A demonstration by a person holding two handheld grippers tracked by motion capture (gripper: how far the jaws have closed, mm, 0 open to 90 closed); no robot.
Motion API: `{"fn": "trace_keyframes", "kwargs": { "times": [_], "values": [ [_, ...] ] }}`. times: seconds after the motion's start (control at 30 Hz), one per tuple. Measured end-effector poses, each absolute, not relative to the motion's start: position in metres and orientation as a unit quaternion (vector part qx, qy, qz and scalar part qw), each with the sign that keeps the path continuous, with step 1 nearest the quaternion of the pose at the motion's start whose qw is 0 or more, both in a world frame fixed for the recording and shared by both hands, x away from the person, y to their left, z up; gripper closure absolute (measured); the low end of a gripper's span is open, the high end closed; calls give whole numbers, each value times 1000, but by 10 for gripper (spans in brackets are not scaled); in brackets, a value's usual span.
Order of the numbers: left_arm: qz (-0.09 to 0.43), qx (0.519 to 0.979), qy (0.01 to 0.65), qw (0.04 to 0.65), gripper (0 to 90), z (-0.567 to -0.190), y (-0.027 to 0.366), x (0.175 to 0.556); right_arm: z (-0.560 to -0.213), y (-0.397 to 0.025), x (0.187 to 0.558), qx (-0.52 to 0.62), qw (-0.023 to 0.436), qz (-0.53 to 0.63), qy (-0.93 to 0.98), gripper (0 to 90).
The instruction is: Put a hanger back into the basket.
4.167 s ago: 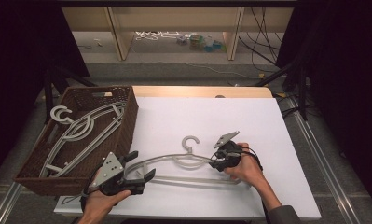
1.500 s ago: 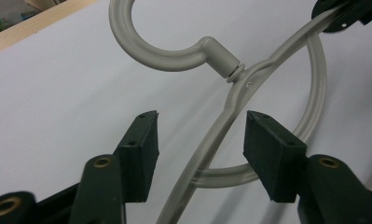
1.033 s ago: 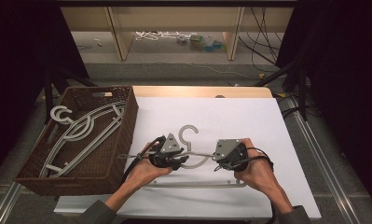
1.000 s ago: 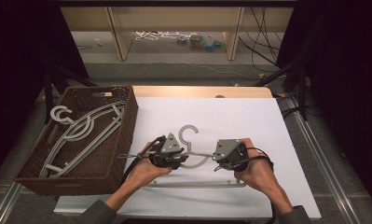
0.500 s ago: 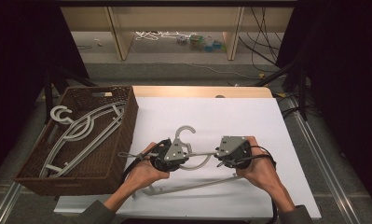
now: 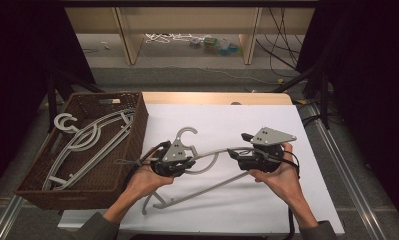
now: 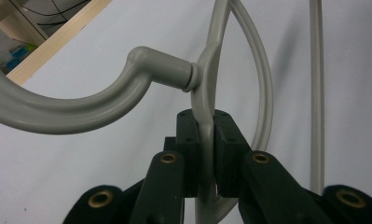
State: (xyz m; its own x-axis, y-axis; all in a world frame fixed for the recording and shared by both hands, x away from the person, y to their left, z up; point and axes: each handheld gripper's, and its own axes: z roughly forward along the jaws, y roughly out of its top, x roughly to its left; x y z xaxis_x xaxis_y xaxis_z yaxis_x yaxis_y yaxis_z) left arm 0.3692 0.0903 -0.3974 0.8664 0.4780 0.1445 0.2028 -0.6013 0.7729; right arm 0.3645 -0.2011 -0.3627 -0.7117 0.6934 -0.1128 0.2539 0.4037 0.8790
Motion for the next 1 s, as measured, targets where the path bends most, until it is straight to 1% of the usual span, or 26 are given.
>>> {"fn": "trace_keyframes", "kwargs": {
  "times": [0.1,0.13,0.23,0.33,0.5,0.73,0.83,1.0],
  "values": [
    [175,875,204,403,821,-395,95,371,-364,-203,364,316,237,469,790,267],
    [175,873,209,405,821,-394,97,371,-364,-205,364,319,244,470,786,252],
    [174,868,219,411,821,-392,103,374,-365,-209,362,330,249,485,771,251],
    [173,861,228,421,821,-388,110,377,-366,-213,359,341,250,501,755,216],
    [180,849,245,433,821,-379,121,380,-372,-221,348,345,271,526,728,204],
    [184,832,264,452,821,-367,132,380,-388,-229,334,347,282,544,710,178],
    [187,829,262,457,821,-361,138,382,-391,-230,328,349,286,548,704,174],
    [176,812,283,478,821,-352,145,386,-397,-230,321,350,290,553,698,169]
  ]
}}
